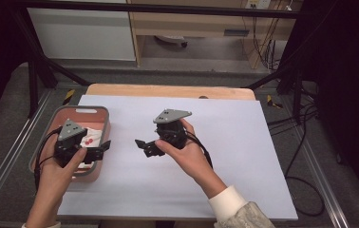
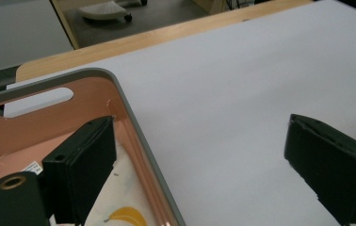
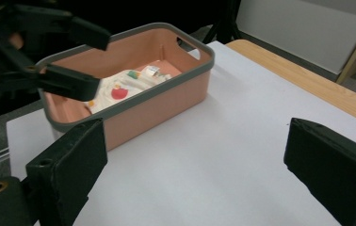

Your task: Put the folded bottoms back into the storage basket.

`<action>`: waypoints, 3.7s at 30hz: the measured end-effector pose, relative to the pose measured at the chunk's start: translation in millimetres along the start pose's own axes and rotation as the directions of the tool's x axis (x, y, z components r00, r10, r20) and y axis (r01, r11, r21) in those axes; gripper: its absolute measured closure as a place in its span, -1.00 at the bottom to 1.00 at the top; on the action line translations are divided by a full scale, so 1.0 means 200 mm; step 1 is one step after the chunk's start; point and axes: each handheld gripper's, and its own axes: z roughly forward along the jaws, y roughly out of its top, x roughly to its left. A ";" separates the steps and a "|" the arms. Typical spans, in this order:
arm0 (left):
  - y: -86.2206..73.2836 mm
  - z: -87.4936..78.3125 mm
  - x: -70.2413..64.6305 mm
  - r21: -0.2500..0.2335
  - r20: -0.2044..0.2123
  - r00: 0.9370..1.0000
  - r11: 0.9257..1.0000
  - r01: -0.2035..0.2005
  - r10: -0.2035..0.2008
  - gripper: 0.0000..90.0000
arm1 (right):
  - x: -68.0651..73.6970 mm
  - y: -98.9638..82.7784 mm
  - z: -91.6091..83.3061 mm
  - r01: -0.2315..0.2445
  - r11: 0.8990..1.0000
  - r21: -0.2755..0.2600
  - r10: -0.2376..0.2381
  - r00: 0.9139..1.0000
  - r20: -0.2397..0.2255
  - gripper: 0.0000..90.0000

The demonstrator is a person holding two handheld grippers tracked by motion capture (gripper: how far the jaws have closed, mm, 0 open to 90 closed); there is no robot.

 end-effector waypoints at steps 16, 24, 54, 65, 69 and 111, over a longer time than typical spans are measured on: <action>-0.10 -0.04 0.03 0.009 -0.036 0.999 0.999 0.037 -0.036 -0.78 | -0.20 -0.03 -0.15 -0.042 0.999 -0.009 0.043 0.996 0.082 -0.81; -0.11 -0.04 0.04 0.012 -0.042 0.998 0.999 0.040 -0.039 -0.78 | -0.28 -0.05 -0.27 -0.068 0.997 -0.031 0.071 0.991 0.117 -0.81; -0.12 -0.04 0.05 0.025 -0.056 0.998 0.999 0.027 -0.026 -0.78 | -0.47 -0.19 -0.57 -0.133 0.987 -0.086 0.149 0.964 0.220 -0.84; -0.13 -0.03 0.05 0.032 -0.055 0.998 0.999 0.025 -0.024 -0.78 | -0.52 -0.26 -0.65 -0.158 0.983 -0.092 0.176 0.952 0.249 -0.83; -0.13 -0.03 0.05 0.031 -0.055 0.998 0.999 0.025 -0.023 -0.78 | -0.54 -0.29 -0.67 -0.164 0.982 -0.098 0.184 0.949 0.257 -0.85; -0.14 -0.04 0.06 0.028 -0.058 0.998 0.999 0.028 -0.026 -0.78 | -0.63 -0.69 -0.91 -0.265 0.952 -0.156 0.304 0.886 0.351 -0.84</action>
